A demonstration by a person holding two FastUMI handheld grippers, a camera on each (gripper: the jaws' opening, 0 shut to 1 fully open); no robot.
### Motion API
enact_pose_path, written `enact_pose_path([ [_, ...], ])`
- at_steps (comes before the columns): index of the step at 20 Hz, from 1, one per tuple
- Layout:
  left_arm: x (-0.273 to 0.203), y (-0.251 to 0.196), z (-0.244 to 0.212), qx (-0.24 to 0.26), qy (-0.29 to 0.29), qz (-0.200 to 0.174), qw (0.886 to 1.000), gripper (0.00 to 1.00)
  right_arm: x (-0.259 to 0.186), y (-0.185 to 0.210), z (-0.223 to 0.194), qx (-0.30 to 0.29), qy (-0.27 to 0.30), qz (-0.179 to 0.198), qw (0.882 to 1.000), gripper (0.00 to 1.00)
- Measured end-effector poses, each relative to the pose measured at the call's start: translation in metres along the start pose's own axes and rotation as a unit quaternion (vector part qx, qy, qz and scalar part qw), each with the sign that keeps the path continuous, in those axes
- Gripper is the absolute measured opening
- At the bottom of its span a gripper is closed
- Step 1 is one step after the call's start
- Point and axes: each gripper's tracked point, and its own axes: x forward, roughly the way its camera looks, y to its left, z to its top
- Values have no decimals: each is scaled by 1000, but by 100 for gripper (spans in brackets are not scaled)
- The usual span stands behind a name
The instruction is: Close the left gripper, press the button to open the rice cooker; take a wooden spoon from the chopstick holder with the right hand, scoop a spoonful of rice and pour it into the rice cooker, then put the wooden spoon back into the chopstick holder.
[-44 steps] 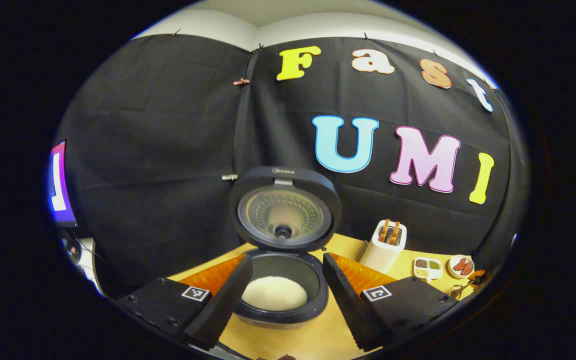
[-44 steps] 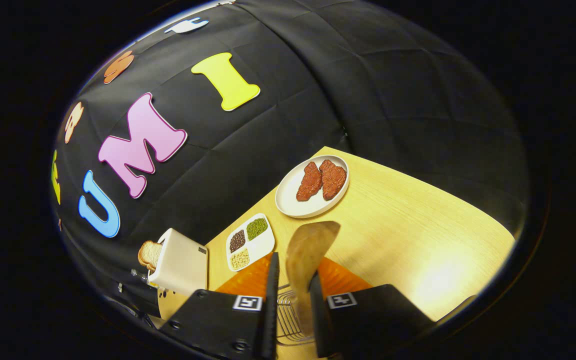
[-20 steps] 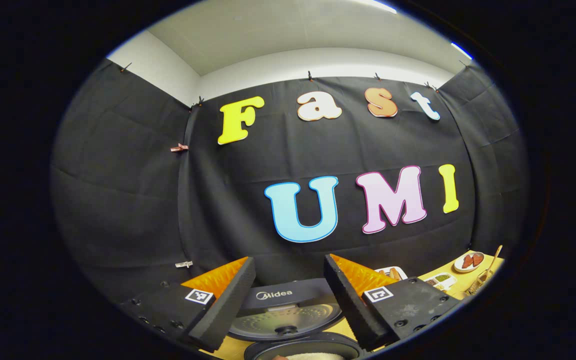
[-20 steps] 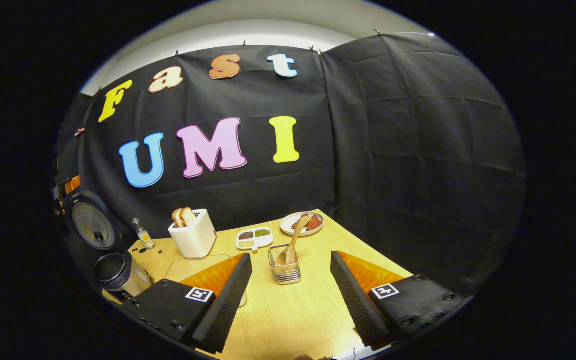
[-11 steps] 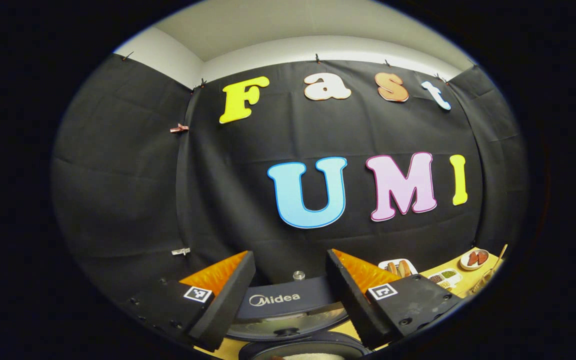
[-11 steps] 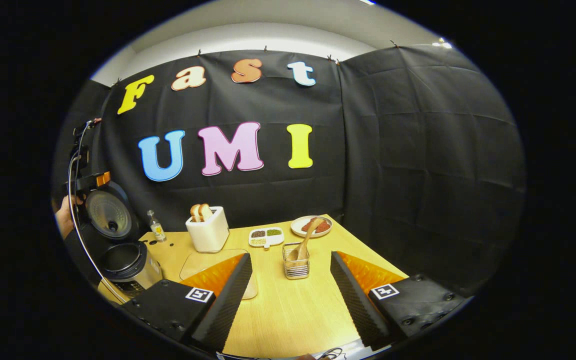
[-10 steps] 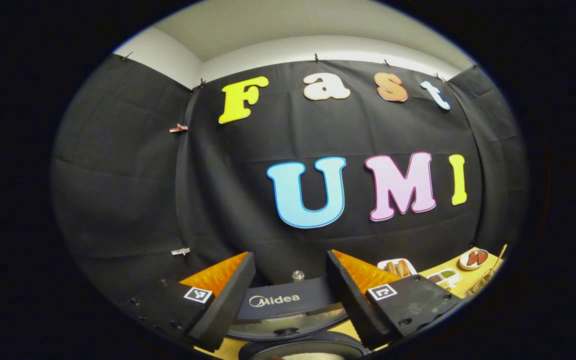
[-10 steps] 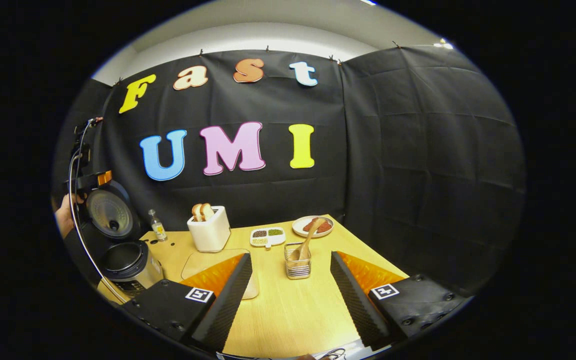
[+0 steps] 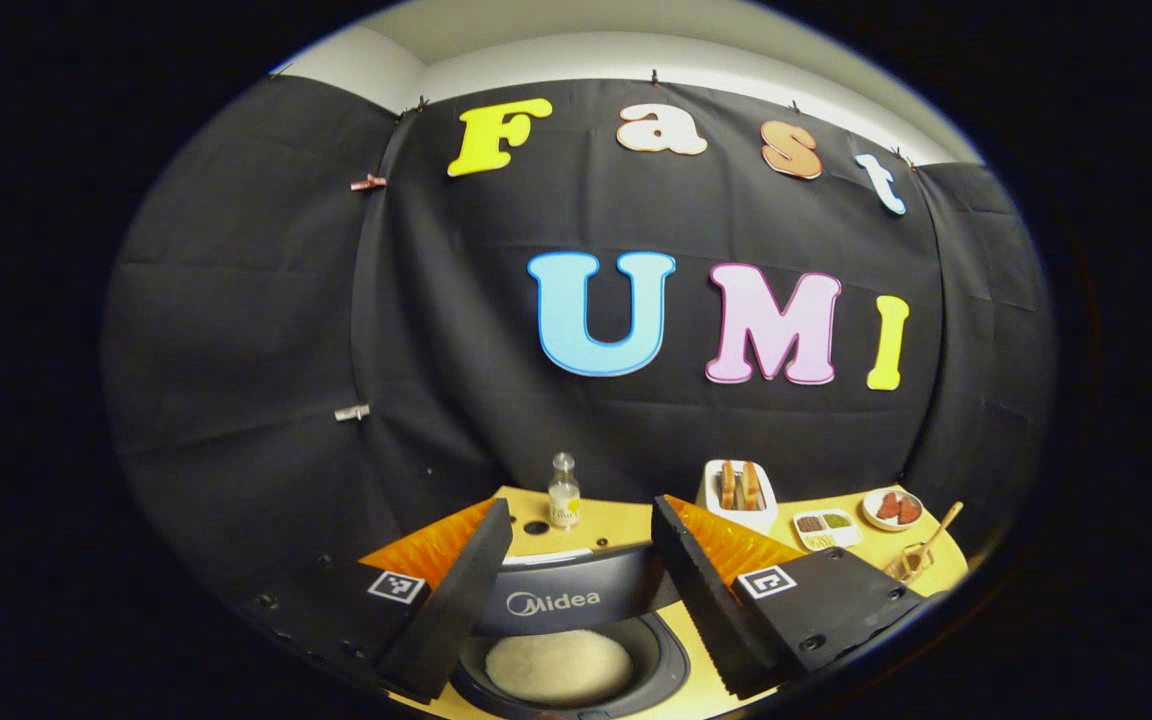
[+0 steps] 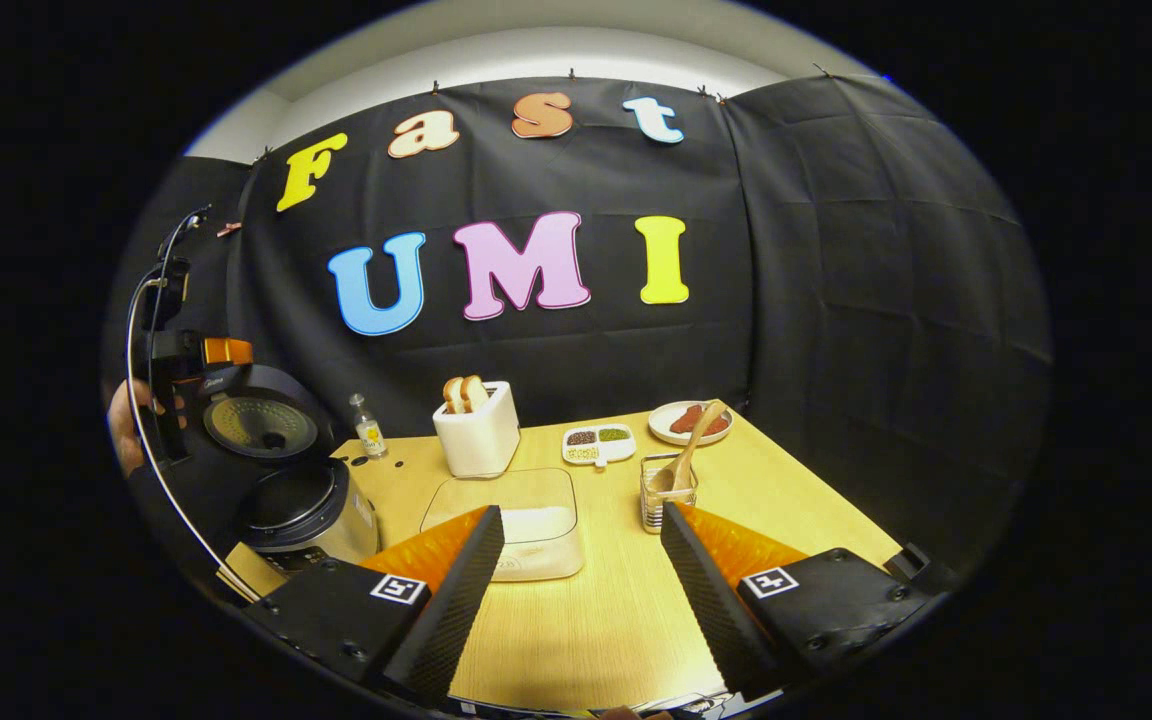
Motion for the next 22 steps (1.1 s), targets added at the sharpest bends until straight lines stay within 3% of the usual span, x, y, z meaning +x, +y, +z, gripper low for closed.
enact_pose_path([
  [3, -16, -8, -39, 1, 32, -5, 999, 98, -2, 4, -13, 9, 13, 4, 1000, 99],
  [6, -26, -12, -93, -33, 88, -8, 996, 99, -5, 6, -25, 20, 26, 4, 999, 99],
  [12, -33, -18, -159, 13, 137, -4, 990, 95, -7, 5, -37, 26, 39, 3, 999, 99],
  [16, -36, -17, -162, 36, 120, 12, 992, 95, -10, -1, -42, 26, 43, -3, 999, 99],
  [18, -39, -3, -165, 28, 118, 27, 992, 100, -12, -2, -48, 27, 50, -4, 998, 99],
  [20, -41, -3, -165, 5, 119, 28, 993, 100, -11, -3, -53, 25, 57, -2, 998, 99],
  [22, -38, -10, -167, 23, 124, 20, 992, 100, -12, -2, -55, 24, 61, 2, 998, 99],
])
